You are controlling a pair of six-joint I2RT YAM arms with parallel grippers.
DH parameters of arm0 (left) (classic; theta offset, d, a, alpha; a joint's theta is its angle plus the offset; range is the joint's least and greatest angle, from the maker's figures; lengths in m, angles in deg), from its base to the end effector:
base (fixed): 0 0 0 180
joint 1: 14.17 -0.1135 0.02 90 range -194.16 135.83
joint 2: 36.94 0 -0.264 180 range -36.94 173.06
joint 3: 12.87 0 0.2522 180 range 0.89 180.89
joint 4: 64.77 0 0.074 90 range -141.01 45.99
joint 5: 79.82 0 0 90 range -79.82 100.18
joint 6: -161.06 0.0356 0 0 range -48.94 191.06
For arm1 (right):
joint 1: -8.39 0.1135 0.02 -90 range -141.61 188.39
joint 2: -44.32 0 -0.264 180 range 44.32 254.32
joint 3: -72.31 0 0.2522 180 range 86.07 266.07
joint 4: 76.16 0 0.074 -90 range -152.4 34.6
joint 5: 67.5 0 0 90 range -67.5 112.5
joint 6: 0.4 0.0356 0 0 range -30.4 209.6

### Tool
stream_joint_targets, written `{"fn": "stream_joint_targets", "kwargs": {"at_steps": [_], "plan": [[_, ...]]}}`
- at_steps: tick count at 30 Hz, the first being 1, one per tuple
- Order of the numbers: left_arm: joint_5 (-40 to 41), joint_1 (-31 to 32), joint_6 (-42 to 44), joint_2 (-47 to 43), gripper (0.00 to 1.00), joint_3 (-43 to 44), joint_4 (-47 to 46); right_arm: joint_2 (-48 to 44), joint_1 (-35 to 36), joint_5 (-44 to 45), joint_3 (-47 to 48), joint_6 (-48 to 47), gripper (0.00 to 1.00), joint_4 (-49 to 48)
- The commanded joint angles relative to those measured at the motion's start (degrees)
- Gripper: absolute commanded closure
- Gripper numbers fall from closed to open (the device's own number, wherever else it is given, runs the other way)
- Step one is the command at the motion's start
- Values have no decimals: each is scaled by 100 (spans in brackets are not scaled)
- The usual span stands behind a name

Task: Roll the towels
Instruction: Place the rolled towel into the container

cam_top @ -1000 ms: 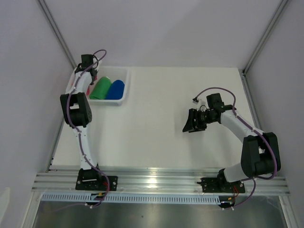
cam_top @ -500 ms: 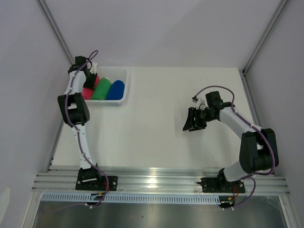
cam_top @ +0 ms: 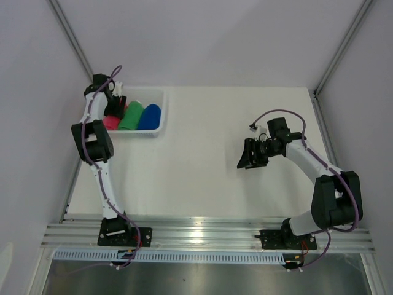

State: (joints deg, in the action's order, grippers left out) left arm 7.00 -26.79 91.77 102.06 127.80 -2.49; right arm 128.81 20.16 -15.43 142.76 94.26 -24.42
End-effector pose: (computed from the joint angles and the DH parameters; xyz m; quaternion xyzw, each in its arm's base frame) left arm 0.5128 0.1128 0.1986 0.0752 0.9640 0.0470 0.2506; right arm 0.2708 0.0788 0.2220 -0.1254 0.9187 0.3428 0.1510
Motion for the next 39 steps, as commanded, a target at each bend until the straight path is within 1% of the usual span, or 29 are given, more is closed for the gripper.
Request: {"fn": "stream_joint_targets", "kwargs": {"at_steps": [1,8,10,11,16,19,20,22,23,24,25,26,27,29,30,31,32,33,34,36,37,39], "plan": [[-43,5,-199,-654,29,-53,-166,-266,-17,14,71,-80,46,78],[134,5,-208,-1190,24,-70,-333,-319,-26,-4,79,-89,46,52],[125,14,-199,-1322,18,-79,-351,-328,-34,-4,97,-89,46,43],[133,14,-199,-1358,18,-79,-360,-328,-17,5,106,-97,46,52],[2,67,-199,-1603,20,-114,-229,-407,-17,84,167,-106,46,87],[-419,251,-164,-2138,21,-446,-36,-529,-26,408,255,-54,46,78],[-516,347,-103,-2540,21,-570,9,-573,-17,540,273,-45,45,17],[-517,804,221,-2955,21,-1174,184,-731,-17,979,282,25,44,-79],[-386,1005,345,-3384,21,-1369,228,-784,-26,1137,264,52,44,-202],[-289,1477,477,-3588,21,-2006,255,-889,-17,1409,229,69,44,-273],[-175,1682,608,-3799,21,-2239,238,-925,-43,1559,220,96,43,-369],[-78,1884,636,-3984,21,-2476,203,-969,-43,1717,220,113,43,-396],[-25,2234,610,-4343,21,-3122,176,-1022,-61,1884,229,140,42,-422],[-165,2509,461,-4661,21,-3496,150,-1075,-87,2307,264,210,41,-449],[-261,2737,399,-4967,21,-3916,132,-1136,-105,2430,264,228,40,-466],[-279,2834,381,-5127,18,-4337,97,-1171,-148,2588,255,254,39,-493],[-254,2931,390,-5294,18,-4777,-25,-1215,-183,2615,247,289,39,-502],[-210,3063,460,-5461,18,-5007,-87,-1259,-210,2642,229,289,39,-510],[-148,3099,539,-5784,18,-5601,-140,-1390,-254,2694,168,315,39,-563],[-78,3099,714,-6059,18,-5992,-315,-1548,-307,2721,45,368,38,-651],[105,3099,785,-6321,18,-6594,-420,-1723,-324,2756,-112,412,38,-790],[204,3099,986,-6569,18,-7003,-710,-1883,-377,2949,-271,587,37,-914]]}}
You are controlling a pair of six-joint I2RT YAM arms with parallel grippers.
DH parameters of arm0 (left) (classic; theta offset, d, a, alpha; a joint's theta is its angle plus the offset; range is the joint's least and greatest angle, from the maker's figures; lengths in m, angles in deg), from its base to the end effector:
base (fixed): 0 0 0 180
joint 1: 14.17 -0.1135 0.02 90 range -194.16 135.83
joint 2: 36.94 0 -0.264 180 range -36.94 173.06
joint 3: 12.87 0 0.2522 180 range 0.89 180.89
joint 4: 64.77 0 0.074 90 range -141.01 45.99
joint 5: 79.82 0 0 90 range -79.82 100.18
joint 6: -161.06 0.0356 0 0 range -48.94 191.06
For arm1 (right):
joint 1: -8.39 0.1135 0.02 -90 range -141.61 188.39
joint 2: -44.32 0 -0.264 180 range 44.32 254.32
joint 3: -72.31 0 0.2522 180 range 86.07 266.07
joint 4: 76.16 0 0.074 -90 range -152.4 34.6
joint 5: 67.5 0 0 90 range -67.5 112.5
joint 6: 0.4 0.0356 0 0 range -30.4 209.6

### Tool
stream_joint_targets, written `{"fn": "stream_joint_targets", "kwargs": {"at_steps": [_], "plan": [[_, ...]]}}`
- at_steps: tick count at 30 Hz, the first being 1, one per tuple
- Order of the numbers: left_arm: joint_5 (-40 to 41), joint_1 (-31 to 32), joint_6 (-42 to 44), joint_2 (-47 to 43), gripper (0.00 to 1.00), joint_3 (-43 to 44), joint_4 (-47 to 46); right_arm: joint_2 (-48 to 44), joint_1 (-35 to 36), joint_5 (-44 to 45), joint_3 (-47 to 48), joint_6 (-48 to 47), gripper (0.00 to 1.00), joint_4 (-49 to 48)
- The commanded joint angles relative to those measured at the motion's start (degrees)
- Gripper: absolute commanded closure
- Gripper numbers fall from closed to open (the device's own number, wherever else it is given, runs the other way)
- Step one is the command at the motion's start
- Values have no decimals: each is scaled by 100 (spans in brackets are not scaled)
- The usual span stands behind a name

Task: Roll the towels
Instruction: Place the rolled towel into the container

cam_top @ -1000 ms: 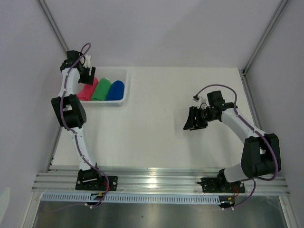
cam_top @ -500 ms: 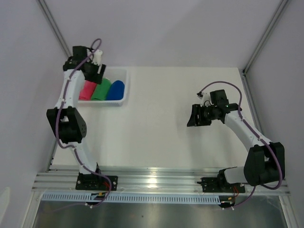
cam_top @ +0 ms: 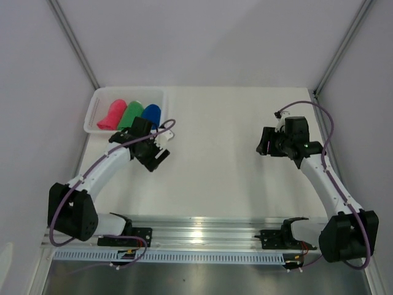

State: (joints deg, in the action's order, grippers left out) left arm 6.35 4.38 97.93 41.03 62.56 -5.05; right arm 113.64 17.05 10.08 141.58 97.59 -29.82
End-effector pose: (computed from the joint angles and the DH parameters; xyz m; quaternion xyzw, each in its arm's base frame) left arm 0.2532 -0.0875 0.2636 0.3820 0.8920 -0.0150 0.2413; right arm 0.2499 0.0458 0.2815 -0.0456 0.9228 0.1528 0.3508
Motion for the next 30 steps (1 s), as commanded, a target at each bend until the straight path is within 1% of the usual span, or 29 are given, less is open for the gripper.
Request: {"fn": "stream_joint_targets", "kwargs": {"at_steps": [1,3,6,8,9,12,14,16,22,30], "plan": [[252,-18,441,-720,18,-837,-534,-506,-93,442,-267,299,37,-453],[164,-18,590,-967,19,-1549,-788,-630,-120,662,-338,466,37,-524],[129,-26,618,-1276,20,-2297,-1035,-823,-128,1021,-426,651,36,-638],[172,-26,512,-1337,21,-2501,-1334,-885,-137,1154,-470,809,36,-639],[173,-26,347,-1355,21,-2737,-1500,-902,-128,1224,-479,897,35,-621],[-29,-26,21,-1495,21,-2915,-1633,-911,-137,1243,-523,985,36,-595],[-152,-26,37,-1574,21,-2985,-1642,-920,-128,1243,-550,1047,36,-612],[-109,-26,46,-1619,21,-3011,-1686,-911,-137,1234,-611,1099,36,-673],[-284,-26,-7,-1610,21,-2959,-1642,-929,-128,1155,-673,1143,36,-674],[-311,-26,-15,-1496,20,-2968,-1616,-1052,-137,1120,-752,1082,37,-753]]}}
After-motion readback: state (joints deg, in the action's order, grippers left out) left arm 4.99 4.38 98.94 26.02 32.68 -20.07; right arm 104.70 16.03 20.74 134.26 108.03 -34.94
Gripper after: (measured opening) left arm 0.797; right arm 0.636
